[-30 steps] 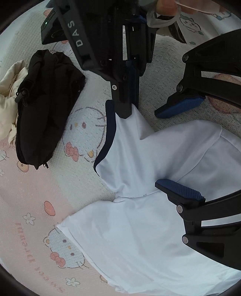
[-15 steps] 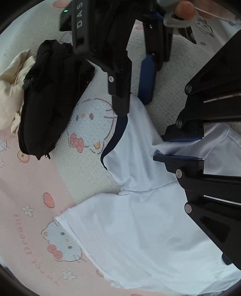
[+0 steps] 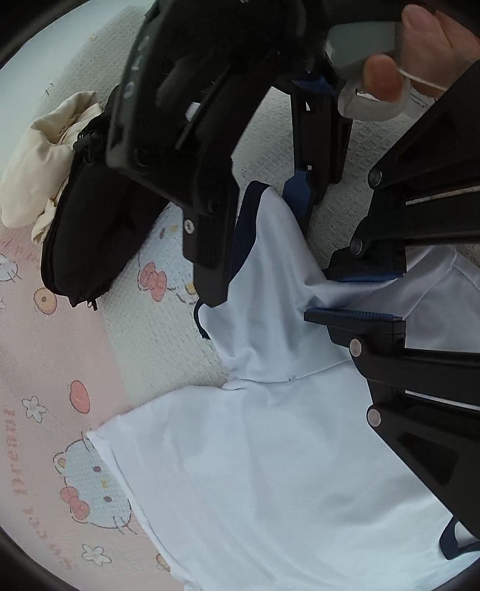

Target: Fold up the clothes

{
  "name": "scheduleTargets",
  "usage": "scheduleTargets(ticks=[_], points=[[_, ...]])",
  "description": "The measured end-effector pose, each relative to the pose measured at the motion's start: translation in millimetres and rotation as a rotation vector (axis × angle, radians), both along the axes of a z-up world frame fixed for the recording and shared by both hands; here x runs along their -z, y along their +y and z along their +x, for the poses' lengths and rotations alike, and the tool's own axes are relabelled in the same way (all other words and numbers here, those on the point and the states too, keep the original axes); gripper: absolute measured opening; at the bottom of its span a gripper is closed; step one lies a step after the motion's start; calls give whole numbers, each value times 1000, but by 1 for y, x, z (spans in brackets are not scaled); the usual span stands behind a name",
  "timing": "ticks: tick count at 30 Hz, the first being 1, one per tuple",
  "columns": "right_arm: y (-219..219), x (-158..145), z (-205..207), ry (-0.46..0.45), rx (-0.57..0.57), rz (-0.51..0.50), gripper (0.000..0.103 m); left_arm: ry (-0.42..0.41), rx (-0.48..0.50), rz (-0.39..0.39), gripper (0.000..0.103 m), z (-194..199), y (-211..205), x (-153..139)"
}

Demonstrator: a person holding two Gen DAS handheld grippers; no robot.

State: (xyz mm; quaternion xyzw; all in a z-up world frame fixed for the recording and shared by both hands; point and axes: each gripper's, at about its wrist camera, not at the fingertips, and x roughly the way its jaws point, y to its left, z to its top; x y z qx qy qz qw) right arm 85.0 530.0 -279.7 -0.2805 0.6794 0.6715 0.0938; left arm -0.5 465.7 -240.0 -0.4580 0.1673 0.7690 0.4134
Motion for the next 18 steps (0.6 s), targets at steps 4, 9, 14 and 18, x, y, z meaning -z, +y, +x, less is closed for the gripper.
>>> scheduleTargets(ticks=[4, 9, 14, 18], points=[[7, 22, 4, -54, 35, -75, 0, 113, 44, -44, 11, 16, 5, 0], [9, 15, 3, -68, 6, -37, 0, 179, 36, -59, 11, 26, 6, 1], [12, -10, 3, -155, -31, 133, 0, 195, 78, -98, 11, 28, 9, -2], [14, -15, 10, -172, -35, 158, 0, 143, 70, -80, 10, 26, 8, -3]])
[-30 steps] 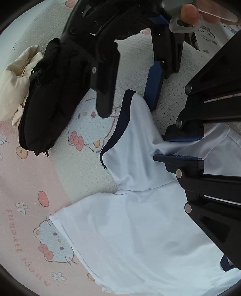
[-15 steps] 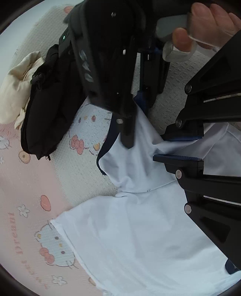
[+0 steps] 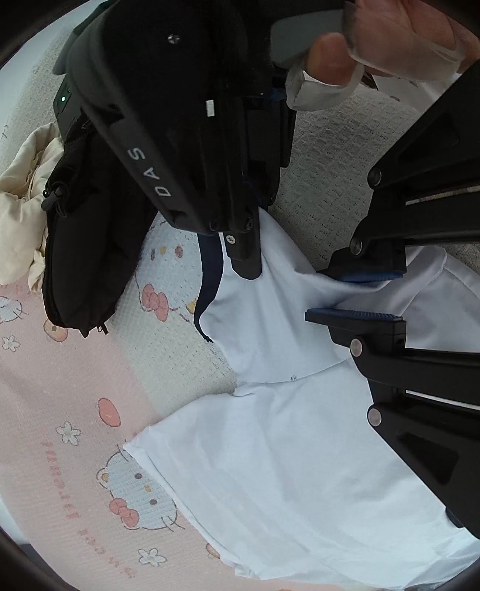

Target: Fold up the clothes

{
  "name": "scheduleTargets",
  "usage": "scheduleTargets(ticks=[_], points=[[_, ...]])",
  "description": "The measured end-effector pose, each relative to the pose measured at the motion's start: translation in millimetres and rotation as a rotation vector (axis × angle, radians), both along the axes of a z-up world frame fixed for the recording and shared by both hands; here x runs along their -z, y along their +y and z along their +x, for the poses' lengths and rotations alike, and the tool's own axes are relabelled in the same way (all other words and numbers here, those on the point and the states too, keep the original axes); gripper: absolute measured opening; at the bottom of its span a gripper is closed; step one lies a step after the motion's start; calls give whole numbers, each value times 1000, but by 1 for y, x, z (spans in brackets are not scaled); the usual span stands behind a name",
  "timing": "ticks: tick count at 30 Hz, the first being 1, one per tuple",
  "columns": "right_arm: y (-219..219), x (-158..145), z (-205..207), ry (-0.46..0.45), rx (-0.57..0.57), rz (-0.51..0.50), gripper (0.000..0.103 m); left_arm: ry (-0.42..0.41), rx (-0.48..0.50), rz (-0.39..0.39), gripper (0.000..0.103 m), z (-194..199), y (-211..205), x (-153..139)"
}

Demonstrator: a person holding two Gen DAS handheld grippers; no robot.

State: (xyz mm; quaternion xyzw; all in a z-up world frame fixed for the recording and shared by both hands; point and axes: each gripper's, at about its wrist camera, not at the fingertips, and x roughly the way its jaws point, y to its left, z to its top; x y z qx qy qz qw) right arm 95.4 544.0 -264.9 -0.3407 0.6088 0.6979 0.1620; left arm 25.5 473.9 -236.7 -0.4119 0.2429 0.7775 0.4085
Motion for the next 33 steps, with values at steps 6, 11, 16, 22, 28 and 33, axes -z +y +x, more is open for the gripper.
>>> scheduleTargets(ticks=[6, 11, 16, 22, 28, 33], points=[[9, -13, 15, -19, -24, 131, 0, -69, 50, -11, 10, 17, 7, -9], [21, -11, 24, -27, -35, 161, 0, -67, 70, -34, 10, 28, 7, -10], [29, 0, 28, -48, -36, 124, 0, -24, 64, -59, 11, 36, -7, -7], [26, 1, 22, -27, -48, 97, 4, -97, 97, -27, 11, 45, -21, -11], [31, 6, 53, 11, 17, 2, 10, -150, 58, -9, 11, 41, -33, -16], [36, 17, 71, 59, 41, -98, 11, -214, 19, -6, 11, 35, -42, -17]])
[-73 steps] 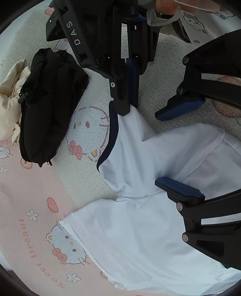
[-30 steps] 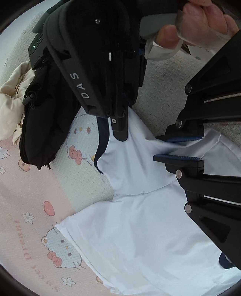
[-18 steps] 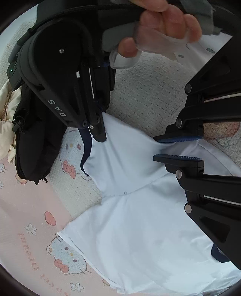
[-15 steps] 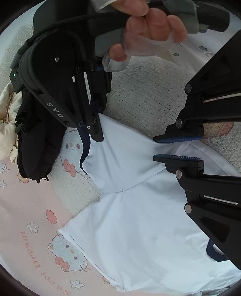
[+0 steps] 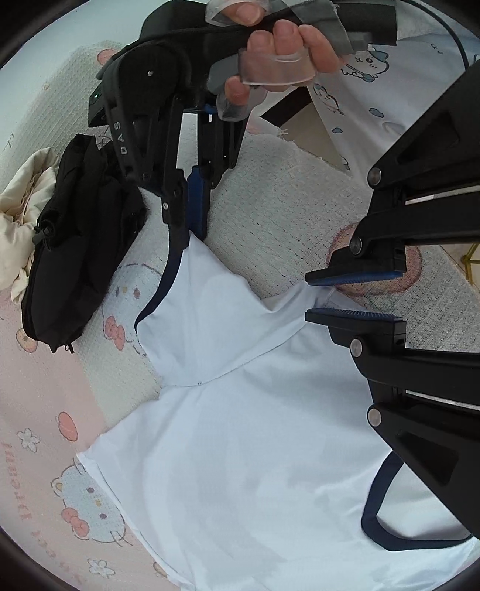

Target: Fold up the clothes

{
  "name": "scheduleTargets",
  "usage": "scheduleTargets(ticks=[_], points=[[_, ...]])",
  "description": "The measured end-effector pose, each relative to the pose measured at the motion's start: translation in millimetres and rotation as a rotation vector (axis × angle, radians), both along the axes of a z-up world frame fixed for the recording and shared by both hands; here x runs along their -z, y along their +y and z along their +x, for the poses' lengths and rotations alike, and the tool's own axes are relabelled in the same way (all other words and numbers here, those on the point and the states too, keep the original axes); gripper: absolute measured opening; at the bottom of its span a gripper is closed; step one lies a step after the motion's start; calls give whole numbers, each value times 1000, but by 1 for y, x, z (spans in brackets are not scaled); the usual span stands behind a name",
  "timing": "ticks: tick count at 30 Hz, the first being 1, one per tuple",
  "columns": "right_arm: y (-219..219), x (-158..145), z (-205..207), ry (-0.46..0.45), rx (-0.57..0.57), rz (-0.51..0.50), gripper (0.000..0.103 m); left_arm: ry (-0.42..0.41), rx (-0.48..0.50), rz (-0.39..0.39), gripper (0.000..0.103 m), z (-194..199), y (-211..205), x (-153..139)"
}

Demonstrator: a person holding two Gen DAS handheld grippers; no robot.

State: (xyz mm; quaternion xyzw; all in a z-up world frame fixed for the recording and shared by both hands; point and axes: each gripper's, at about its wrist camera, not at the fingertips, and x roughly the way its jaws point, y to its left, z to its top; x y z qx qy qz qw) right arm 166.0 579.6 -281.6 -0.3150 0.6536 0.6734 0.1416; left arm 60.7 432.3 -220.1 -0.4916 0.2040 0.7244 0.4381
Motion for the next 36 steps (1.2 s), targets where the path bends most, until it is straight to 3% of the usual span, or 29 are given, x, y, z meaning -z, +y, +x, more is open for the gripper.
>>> scheduleTargets(ticks=[4, 5, 7, 9, 14, 18, 20, 21, 22, 23, 24, 29, 33, 36], points=[[-4, 3, 3, 19, -31, -32, 13, -14, -18, 7, 11, -2, 1, 1], [-6, 3, 4, 22, -38, -36, 18, -17, -21, 9, 11, -3, 1, 1], [-10, 0, 4, 55, -46, -48, 37, -28, -36, 13, 11, -4, 2, 0], [-13, -5, 5, 84, -57, -42, 46, -48, -59, 16, 11, -9, 3, 2], [-21, -9, -12, 97, -131, -23, 49, -77, -92, 13, 11, -21, 6, 8], [-27, 4, -32, 135, -162, -109, 49, 8, -28, -18, 15, -10, 12, 10], [-30, 11, -37, 125, -165, -137, 47, 11, 6, 16, 25, -6, 10, 12], [-32, 14, -37, 90, -167, -128, 31, 3, 23, 40, 39, -3, 8, 13], [-33, 16, -38, 57, -161, -120, 7, -6, 42, 62, 50, -1, 7, 14], [-33, 19, -39, 23, -152, -114, 3, -13, 79, 67, 72, 4, 8, 15], [-32, 21, -39, 25, -140, -126, 3, 3, 112, 48, 85, 10, 11, 16], [-24, 7, -38, 26, -112, -36, 3, 177, 195, -91, 87, 38, 27, 20], [-15, 0, -29, -22, -97, 48, 3, 184, 141, -89, 87, 25, 23, 16], [-10, 4, -27, -31, -97, 36, 2, 143, 84, -62, 87, 9, 15, 8]])
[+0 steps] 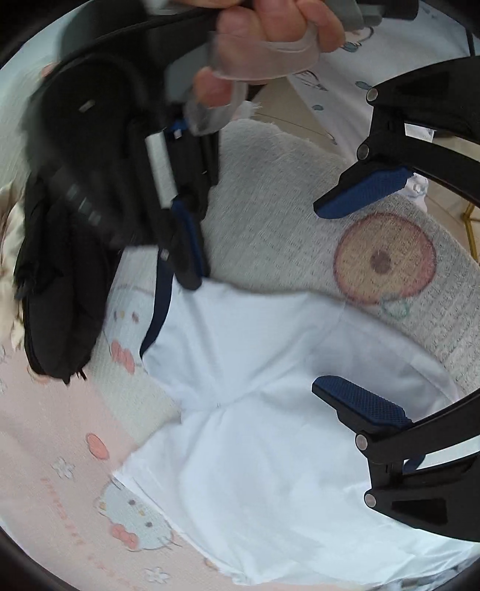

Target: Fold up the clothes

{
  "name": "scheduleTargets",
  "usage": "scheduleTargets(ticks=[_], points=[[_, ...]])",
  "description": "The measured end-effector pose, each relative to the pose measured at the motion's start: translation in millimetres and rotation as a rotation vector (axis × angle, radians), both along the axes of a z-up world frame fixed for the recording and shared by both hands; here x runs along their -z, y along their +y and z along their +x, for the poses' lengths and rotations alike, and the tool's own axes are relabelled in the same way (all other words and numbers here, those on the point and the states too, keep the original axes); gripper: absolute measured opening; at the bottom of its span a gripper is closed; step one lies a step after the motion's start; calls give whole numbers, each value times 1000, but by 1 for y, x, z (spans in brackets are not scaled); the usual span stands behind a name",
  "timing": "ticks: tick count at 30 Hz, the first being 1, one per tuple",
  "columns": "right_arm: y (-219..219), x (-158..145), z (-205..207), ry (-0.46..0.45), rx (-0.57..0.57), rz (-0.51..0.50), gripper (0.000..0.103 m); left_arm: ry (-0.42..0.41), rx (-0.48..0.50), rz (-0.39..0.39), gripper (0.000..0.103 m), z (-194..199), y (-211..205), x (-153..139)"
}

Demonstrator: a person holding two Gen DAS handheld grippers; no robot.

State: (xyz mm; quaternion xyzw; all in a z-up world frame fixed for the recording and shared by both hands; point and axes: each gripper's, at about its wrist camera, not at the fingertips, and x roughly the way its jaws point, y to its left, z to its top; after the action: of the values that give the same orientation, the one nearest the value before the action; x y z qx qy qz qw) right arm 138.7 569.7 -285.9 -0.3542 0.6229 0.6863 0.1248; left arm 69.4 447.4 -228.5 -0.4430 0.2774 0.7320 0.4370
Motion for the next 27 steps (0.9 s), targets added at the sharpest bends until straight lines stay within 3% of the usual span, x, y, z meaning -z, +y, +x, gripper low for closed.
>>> scheduleTargets(ticks=[4, 11, 13, 15, 16, 18, 23, 27], points=[[2, -1, -2, -1, -11, 20, 2, 19, -14, 46, 86, -10, -8, -11], [7, 2, 0, 17, 12, 4, 2, 311, 117, -59, 85, 15, -1, -6], [8, 3, 2, 24, 17, -4, 2, 401, 128, -102, 74, 18, 4, 0], [10, 4, 4, 35, 21, -19, 2, 461, 141, -167, 57, 16, 10, 10], [10, 5, 3, 42, 21, -29, 2, 461, 157, -162, 53, 18, 9, 9], [11, 7, 1, 57, 28, -55, 5, 460, 187, -153, 21, 24, 7, 8], [18, 22, 0, 101, 96, -151, 5, 428, 185, -151, 9, 24, 9, 14], [21, 31, -3, 133, 122, -209, 8, 316, 135, -114, 9, 4, 13, 16]])
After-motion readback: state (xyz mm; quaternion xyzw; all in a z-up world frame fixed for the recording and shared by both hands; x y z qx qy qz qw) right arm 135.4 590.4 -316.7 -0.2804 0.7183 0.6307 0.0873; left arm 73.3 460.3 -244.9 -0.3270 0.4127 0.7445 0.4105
